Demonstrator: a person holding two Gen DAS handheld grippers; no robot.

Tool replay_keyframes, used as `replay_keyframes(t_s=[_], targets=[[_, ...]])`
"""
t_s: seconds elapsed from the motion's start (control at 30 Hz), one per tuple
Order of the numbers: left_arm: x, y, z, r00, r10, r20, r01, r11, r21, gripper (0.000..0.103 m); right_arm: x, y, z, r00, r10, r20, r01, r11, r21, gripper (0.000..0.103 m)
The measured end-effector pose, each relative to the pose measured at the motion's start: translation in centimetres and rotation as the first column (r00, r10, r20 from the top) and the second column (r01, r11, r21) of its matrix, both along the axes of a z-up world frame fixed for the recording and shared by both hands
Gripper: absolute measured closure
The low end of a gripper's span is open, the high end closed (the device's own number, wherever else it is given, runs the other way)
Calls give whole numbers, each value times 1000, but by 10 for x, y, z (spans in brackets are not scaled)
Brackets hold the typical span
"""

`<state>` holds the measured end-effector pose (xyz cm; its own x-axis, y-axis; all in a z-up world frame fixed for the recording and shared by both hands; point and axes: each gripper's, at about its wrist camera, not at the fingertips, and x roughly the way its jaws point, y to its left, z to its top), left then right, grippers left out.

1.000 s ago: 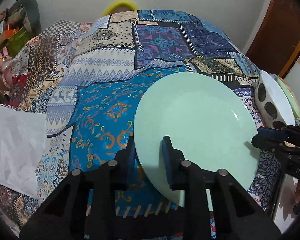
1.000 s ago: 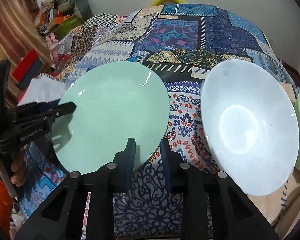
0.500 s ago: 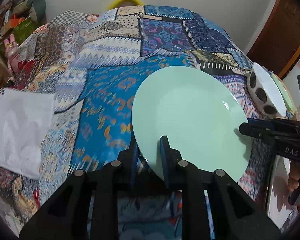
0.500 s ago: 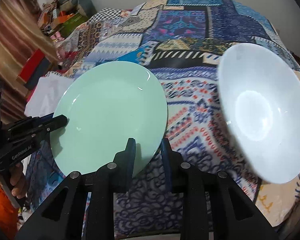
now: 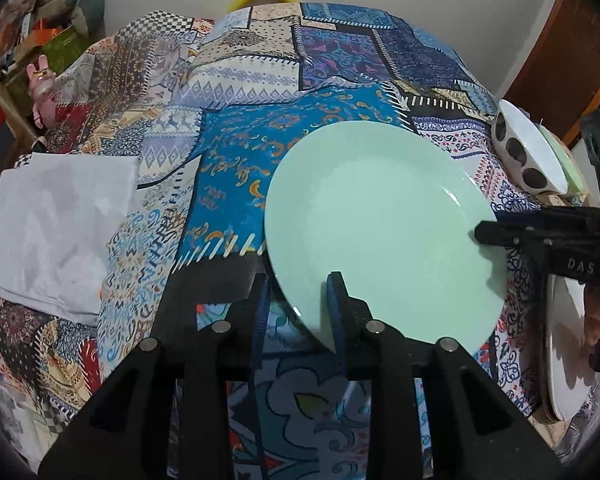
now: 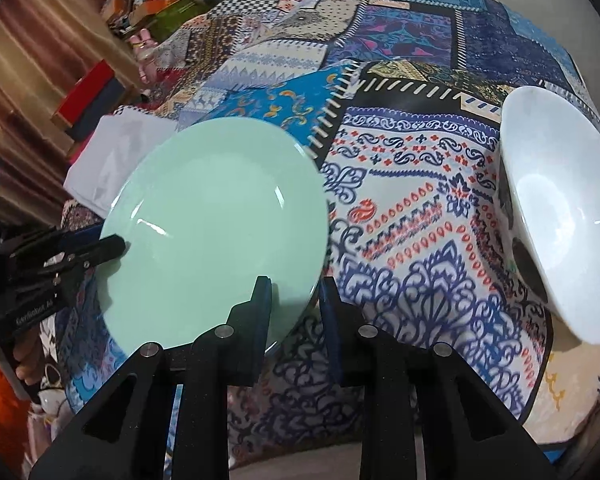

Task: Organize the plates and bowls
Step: 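Lift the pale green plate with both tools and carry it toward the white plate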

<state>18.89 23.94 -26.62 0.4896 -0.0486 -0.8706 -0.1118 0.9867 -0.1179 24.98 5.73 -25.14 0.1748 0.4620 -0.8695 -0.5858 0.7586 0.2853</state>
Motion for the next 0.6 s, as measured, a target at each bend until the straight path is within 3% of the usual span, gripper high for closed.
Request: replay_keyframes(t_s=[0.23, 0.6], targets=[[11, 3, -6, 1000, -4, 5, 4, 999, -49, 74, -4, 7, -1, 1000, 6, 25, -6, 1000, -4, 78], [-7, -5, 1, 1000, -15, 15, 16, 999, -40, 74, -27, -3, 9, 997, 23, 72, -22, 1000, -13, 80]])
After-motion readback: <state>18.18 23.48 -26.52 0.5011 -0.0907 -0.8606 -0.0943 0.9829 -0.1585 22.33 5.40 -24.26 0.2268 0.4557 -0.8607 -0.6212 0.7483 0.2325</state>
